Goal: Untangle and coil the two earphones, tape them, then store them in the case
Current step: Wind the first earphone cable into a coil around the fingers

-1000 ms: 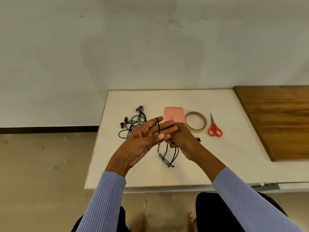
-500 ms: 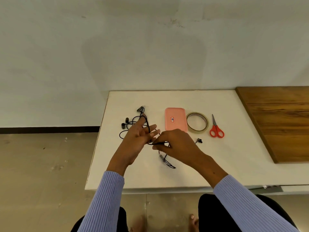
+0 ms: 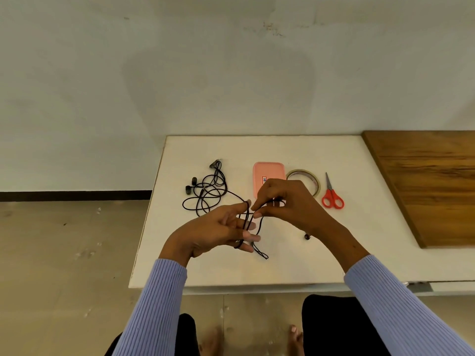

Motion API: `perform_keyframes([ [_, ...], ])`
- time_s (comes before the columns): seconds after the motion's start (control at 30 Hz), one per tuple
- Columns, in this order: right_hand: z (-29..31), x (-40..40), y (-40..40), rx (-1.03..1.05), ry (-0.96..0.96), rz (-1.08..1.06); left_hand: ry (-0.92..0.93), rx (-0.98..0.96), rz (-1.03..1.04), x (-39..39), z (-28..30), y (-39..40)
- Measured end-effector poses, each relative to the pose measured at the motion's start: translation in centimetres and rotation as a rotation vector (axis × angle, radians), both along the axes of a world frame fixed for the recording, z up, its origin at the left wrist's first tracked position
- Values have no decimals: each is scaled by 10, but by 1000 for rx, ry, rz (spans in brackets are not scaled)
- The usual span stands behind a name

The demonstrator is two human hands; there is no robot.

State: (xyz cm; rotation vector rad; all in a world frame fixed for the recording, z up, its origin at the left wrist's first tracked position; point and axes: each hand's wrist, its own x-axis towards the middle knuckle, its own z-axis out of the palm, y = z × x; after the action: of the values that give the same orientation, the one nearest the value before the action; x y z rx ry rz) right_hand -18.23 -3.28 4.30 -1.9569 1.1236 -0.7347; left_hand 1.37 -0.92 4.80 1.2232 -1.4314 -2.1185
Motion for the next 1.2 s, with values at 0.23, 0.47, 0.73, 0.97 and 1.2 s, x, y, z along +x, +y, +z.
perform_keyframes([
  [0.23, -2, -6, -7, 41, -130, -58, 176, 82, -120, 3, 5, 1],
  [0.47, 3, -9, -7, 125, -231, -78, 316, 80, -142, 6, 7, 0],
  [0.73, 7, -10, -5, 277, -308, -34, 388, 117, -263, 6, 7, 0],
  [0.97, 6, -13, -7, 320, -267, -56, 388, 108, -286, 6, 7, -2],
  [1.2, 6, -5, -2, 372, -379, -151, 515, 42, -254, 9, 11, -4],
])
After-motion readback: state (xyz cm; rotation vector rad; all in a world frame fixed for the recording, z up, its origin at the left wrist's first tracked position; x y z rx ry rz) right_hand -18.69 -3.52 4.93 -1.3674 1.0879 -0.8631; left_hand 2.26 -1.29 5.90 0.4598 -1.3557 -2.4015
